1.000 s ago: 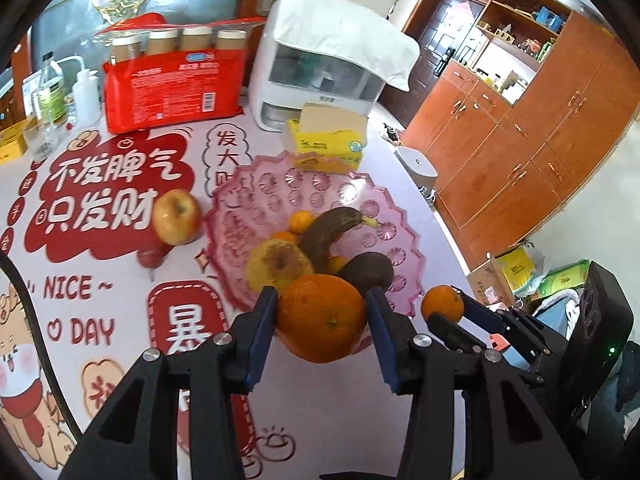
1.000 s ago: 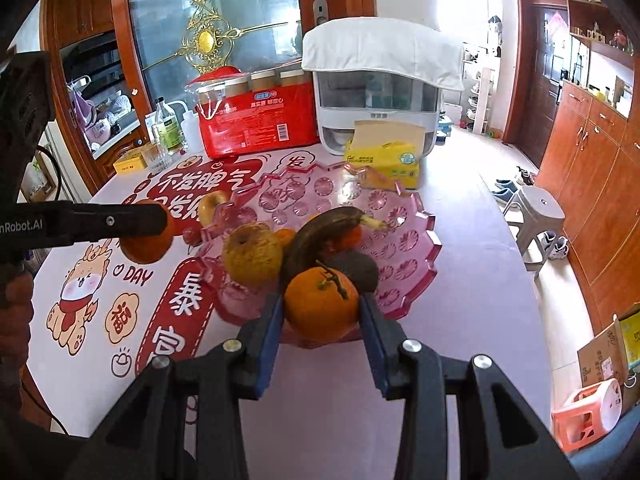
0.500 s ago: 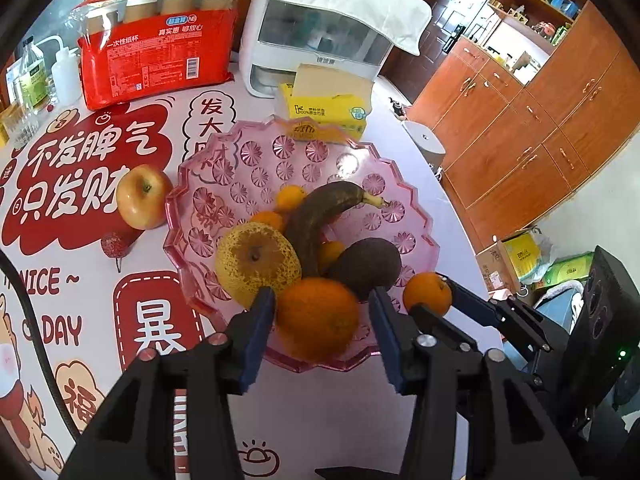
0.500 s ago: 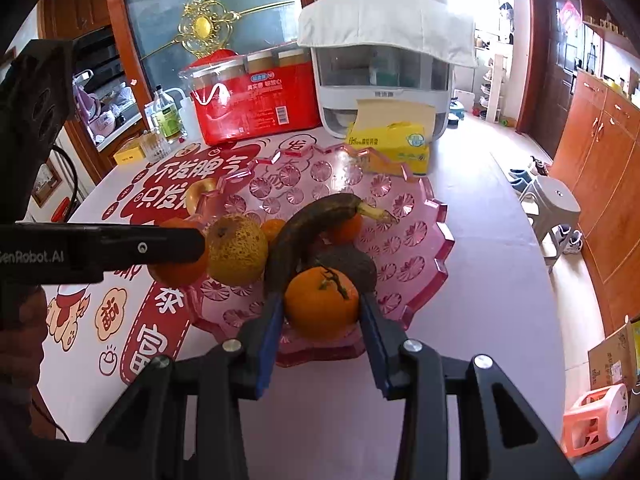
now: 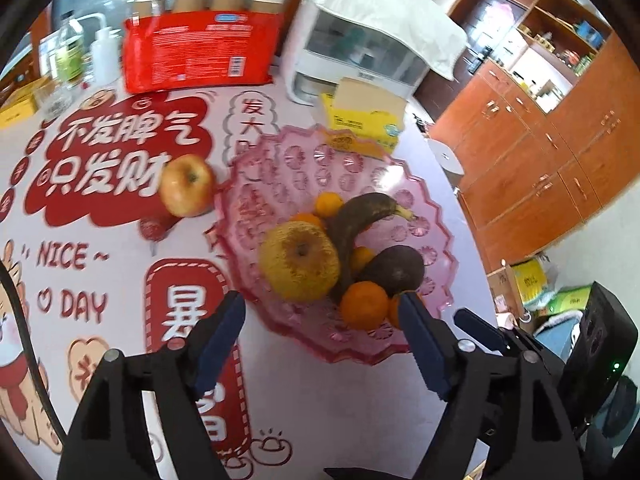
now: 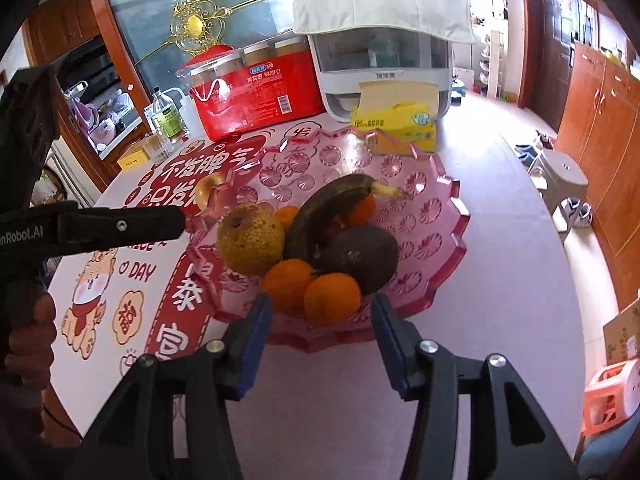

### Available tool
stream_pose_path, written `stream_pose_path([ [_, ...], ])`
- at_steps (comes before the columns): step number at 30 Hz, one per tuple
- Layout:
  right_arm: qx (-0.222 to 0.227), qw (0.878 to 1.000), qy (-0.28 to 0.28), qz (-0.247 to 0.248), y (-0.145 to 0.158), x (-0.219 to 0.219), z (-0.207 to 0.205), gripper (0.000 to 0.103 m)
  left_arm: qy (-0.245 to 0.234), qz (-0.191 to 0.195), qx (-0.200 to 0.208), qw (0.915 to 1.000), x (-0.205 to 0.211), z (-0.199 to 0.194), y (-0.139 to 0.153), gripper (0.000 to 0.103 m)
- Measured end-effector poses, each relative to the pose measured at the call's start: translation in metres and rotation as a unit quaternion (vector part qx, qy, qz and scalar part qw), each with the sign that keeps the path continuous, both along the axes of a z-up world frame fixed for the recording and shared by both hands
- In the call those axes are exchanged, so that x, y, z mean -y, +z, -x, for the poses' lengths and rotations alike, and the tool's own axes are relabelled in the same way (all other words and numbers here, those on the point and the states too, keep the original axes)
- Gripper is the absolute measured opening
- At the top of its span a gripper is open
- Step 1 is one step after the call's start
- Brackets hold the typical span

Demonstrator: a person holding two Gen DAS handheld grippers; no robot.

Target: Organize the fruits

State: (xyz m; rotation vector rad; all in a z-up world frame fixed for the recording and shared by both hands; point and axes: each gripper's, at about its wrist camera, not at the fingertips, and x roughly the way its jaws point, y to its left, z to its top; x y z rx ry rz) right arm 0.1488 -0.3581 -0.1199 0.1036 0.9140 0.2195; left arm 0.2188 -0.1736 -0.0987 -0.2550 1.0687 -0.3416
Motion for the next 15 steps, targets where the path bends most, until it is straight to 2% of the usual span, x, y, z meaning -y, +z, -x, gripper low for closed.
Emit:
stream_pose_path([
  [7,-0.012,1.000,0.009,-0.003,0.002,-0.021,0.018,0.055,0.037,-0.011,-0.012,0.9992,-0.043,0.020,-0.001,0.083],
  [15,-0.026,1.000,0.004,-0.010,-0.002,-0.060,0.038,0.055,0.050,-0.032,-0.034,0.9976,-0.095,0.040,-0.007,0.084],
])
